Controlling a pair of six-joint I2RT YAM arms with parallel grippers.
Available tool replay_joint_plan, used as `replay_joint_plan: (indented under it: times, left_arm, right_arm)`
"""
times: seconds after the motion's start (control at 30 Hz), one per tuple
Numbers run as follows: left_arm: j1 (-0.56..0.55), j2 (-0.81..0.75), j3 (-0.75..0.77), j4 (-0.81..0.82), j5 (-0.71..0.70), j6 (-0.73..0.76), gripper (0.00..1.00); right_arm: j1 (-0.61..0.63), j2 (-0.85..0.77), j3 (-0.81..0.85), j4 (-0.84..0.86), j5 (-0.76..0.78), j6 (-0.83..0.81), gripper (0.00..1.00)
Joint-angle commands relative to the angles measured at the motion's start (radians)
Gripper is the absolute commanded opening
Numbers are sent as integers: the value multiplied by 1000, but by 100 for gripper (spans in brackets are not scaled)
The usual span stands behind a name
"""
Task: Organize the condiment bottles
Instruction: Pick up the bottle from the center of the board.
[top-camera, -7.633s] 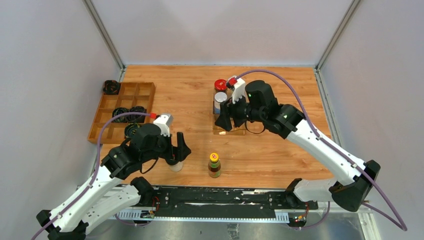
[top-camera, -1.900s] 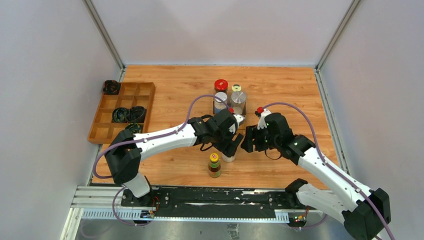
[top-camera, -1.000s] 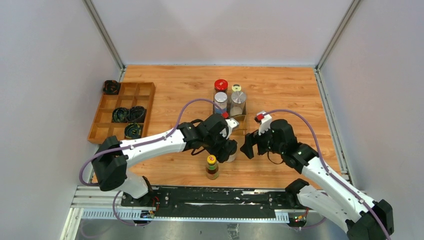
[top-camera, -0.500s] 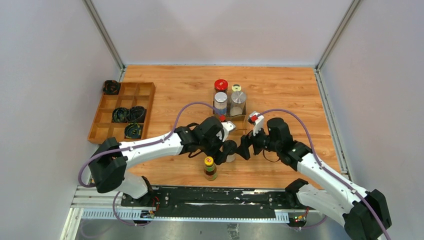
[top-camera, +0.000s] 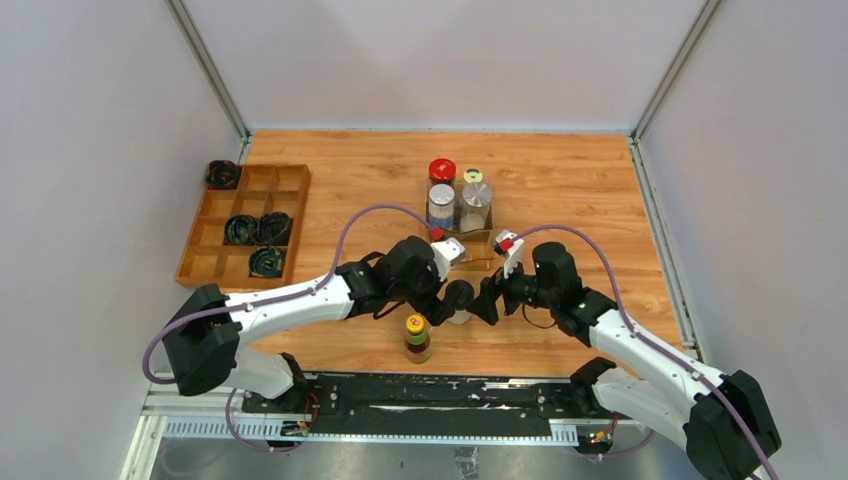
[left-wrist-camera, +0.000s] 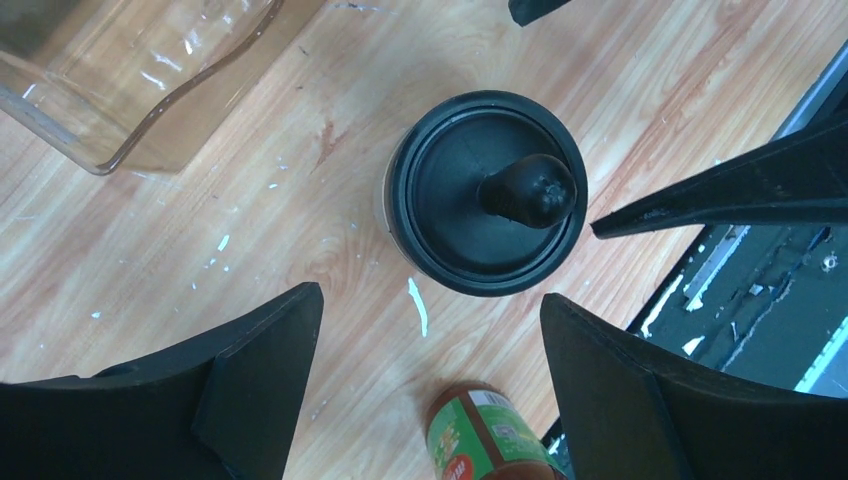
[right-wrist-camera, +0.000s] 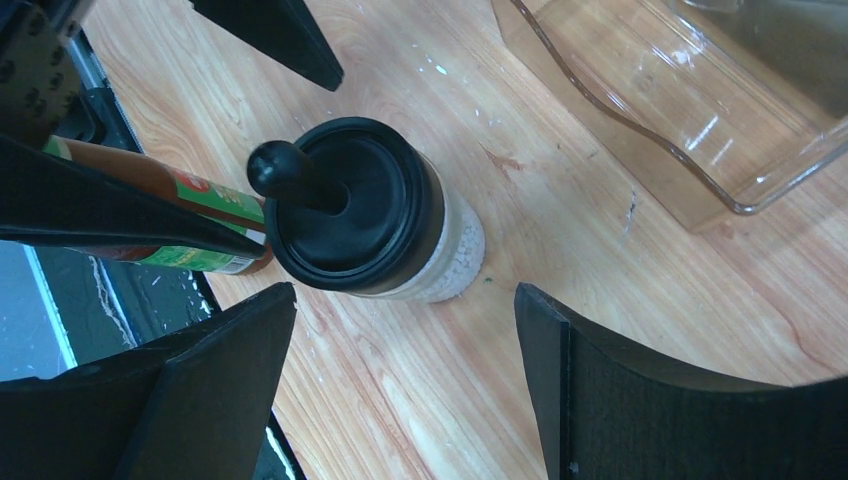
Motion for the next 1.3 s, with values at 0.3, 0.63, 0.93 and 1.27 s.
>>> replay_joint_plan:
  times: [0.3, 0.63, 0.93, 1.27]
  left_arm:
    - [4, -35, -171, 215, -18, -16, 84]
    - [4, -16, -195, 288, -4, -11, 78]
    - [4, 27, -182, 298, -15, 2, 66]
    - [4, 44, -191, 328, -26, 14, 59]
  right_arm:
    - [-15, -73, -78, 83, -64, 49, 81]
    - [-13, -144, -149, 89, -30, 108, 73]
    - [-13, -74, -147, 106, 23, 140, 69]
    - [-13, 3, -112, 143, 48, 128, 66]
